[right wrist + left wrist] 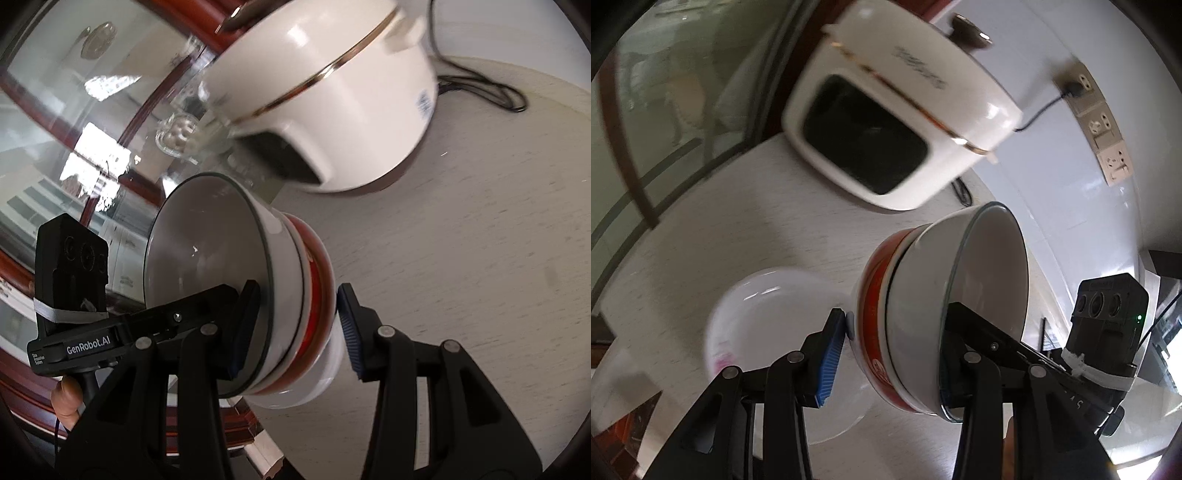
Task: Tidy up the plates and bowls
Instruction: 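Lower the green-rimmed bowl onto the red-rimmed bowl and open both tools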
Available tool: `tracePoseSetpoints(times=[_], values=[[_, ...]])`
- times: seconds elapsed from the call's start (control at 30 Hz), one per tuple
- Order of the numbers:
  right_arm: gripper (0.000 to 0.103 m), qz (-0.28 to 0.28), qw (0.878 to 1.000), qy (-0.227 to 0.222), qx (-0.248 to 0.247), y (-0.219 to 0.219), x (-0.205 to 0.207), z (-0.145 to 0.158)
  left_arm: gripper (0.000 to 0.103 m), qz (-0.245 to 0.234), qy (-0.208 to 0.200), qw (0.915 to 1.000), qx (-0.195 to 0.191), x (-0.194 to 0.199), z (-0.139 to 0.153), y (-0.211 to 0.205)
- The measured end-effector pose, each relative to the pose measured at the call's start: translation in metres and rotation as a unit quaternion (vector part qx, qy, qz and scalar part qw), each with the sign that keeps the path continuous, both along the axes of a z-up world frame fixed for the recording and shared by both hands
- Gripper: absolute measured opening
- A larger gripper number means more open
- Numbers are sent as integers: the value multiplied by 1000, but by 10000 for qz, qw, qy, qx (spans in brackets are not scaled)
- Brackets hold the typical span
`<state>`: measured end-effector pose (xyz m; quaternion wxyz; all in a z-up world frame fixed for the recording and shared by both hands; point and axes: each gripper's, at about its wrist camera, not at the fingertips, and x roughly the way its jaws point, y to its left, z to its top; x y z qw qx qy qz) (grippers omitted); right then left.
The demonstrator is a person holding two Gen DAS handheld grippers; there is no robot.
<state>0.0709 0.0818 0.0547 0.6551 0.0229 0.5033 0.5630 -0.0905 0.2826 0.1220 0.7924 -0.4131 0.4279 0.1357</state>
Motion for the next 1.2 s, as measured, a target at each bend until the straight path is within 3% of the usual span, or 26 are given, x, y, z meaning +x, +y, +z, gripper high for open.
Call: tracePoseSetpoints(times=[0.4,0.77,0.83,1.0,1.1,1.2], values=[[47,407,9985,203,-316,40,-29,-40,43,366,224,9990,-135,-42,-38,20],[46,512,9979,251,-292,38,-31,-41,48,198,231,9995,-39,-50,-37,18],[46,520,9980,217,-291,39,-31,-39,51,141,241,9996,48,-50,-35,16],[59,297,9984,-354,-340,31,-31,-26,55,265,62,9955,912,-57,-2,13],[61,132,9967,-759,-237,26,-33,-12,55,378,-38,9916,1240,-58,11,16],[61,87,9944,-1030,-226,24,-38,-5,55,399,-2,9918,1213,-56,10,18]])
